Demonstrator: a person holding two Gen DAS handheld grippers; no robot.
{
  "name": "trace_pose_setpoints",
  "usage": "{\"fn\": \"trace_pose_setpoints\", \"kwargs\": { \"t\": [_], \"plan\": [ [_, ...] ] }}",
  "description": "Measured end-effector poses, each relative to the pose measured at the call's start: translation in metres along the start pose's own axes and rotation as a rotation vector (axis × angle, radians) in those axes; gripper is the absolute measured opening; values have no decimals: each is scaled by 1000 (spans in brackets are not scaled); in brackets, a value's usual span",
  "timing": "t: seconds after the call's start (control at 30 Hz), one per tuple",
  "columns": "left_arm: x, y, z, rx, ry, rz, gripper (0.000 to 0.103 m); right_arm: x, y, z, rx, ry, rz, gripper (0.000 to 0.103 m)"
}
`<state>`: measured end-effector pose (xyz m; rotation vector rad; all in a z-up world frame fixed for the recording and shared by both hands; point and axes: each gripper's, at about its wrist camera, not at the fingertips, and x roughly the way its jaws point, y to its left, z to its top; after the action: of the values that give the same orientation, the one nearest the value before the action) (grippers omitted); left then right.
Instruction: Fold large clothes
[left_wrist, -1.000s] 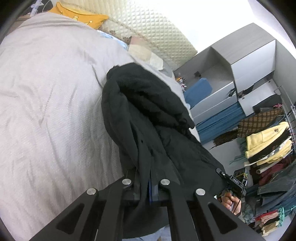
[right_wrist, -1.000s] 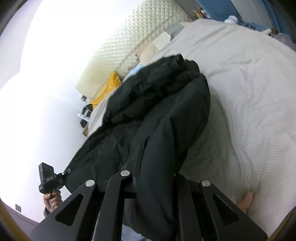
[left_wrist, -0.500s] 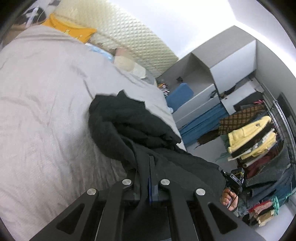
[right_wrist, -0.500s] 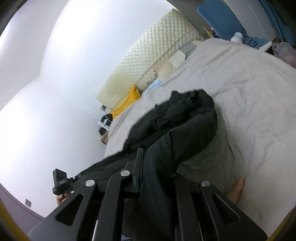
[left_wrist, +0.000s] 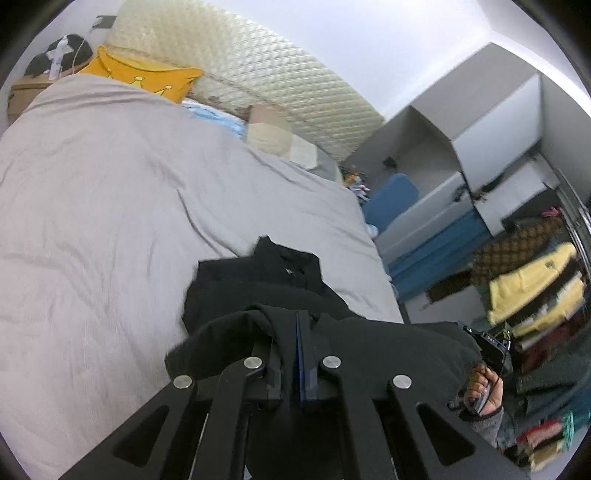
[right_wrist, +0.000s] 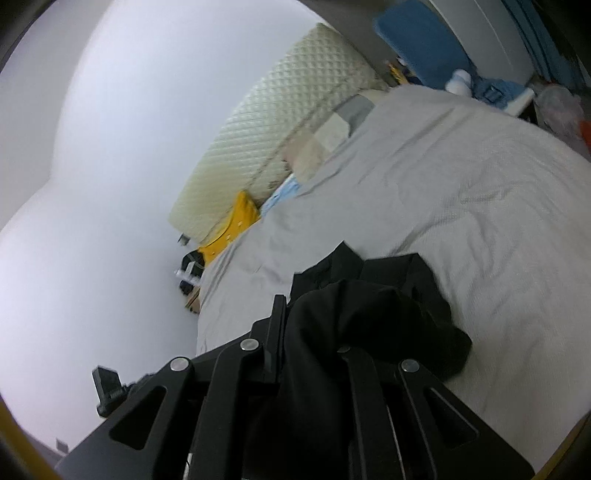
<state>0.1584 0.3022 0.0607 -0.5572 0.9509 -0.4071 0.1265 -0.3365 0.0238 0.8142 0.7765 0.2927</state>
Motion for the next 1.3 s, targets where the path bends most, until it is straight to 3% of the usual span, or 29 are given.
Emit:
{"fn": "trace_pose_setpoints", "kwargs": {
  "t": [0.33, 0.53, 0.73, 0.93, 1.13, 1.2, 1.27, 1.3],
  "plan": [
    [134, 17, 95, -51, 73, 209, 6, 127, -47, 83, 145, 76, -127, 10],
    [228, 48, 104, -45, 151, 325, 6, 204, -115, 94, 266, 143, -213, 10],
    [290, 85, 99, -121, 231, 338, 6, 257, -176, 84, 367, 212, -208, 10],
    [298, 81, 91, -125, 227, 374, 6, 269, -195, 75, 449, 216, -191, 11],
    [265, 92, 85, -254, 220, 279, 6, 247, -178, 71, 417, 210, -154, 19],
    [247, 90, 80, -268, 217, 237, 9, 231, -169, 69, 407, 200, -131, 27],
    [230, 86, 76, -280, 209, 213, 13, 212, -158, 67, 402, 179, -102, 49],
    [218, 84, 73, -290, 194, 205, 18, 206, -153, 66, 393, 173, -97, 52]
  ]
}}
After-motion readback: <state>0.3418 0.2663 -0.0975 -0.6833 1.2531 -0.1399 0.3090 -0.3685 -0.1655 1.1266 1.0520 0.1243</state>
